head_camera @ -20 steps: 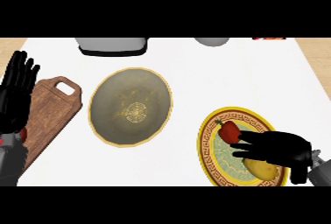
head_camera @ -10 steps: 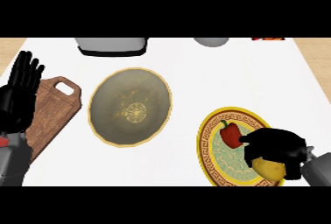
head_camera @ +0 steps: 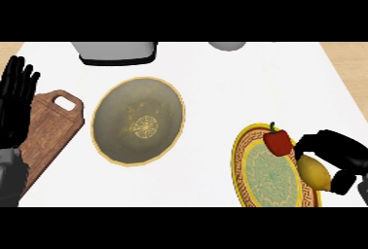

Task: Pick the lemon from the plate and place it in the bowl

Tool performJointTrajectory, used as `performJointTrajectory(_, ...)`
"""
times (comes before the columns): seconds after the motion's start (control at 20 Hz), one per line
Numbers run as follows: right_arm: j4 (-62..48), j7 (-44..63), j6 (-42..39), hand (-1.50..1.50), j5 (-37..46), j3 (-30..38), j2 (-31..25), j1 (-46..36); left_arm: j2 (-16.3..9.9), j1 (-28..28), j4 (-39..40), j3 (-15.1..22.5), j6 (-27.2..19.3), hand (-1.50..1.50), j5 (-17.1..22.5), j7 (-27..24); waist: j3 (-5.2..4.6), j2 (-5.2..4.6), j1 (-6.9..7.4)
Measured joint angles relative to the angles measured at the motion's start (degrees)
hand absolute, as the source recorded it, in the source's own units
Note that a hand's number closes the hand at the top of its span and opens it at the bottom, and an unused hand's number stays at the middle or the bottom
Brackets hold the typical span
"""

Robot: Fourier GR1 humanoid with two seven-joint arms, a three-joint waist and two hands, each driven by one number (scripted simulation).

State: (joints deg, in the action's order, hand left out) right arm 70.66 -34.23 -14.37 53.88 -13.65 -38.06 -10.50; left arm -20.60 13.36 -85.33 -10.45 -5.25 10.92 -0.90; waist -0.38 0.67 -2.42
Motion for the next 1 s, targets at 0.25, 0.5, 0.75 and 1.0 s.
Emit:
performJointTrajectory(0.25, -1.81, 16.95, 1.95, 1.5, -2.01, 10.58, 1.4, 2.13, -0.78, -1.33, -0.46, -0.95, 0.84, 0.0, 0.58, -0.25, 0.19, -0.07, -0.07)
performJointTrajectory(0.5, 9.44, 28.01, 3.38, 1.5, -3.64, 17.05, 1.73, 7.33, -0.14, -2.03, -1.96, -0.27, 0.57, 0.0, 0.12, 0.34, 0.23, -0.02, 0.07)
performJointTrajectory(0.75, 25.36, 34.51, -1.88, 1.5, -9.06, 21.93, 1.87, 10.23, -0.45, -2.46, -1.58, -1.0, 1.85, 0.0, 0.69, -0.39, 0.24, -0.13, 0.52)
performJointTrajectory(1.0, 40.64, 39.44, -8.6, 1.5, -17.09, 26.02, 2.57, 8.93, -0.2, -1.27, -0.81, -0.9, 1.71, 0.0, 0.37, -0.17, 0.25, -0.17, 0.68)
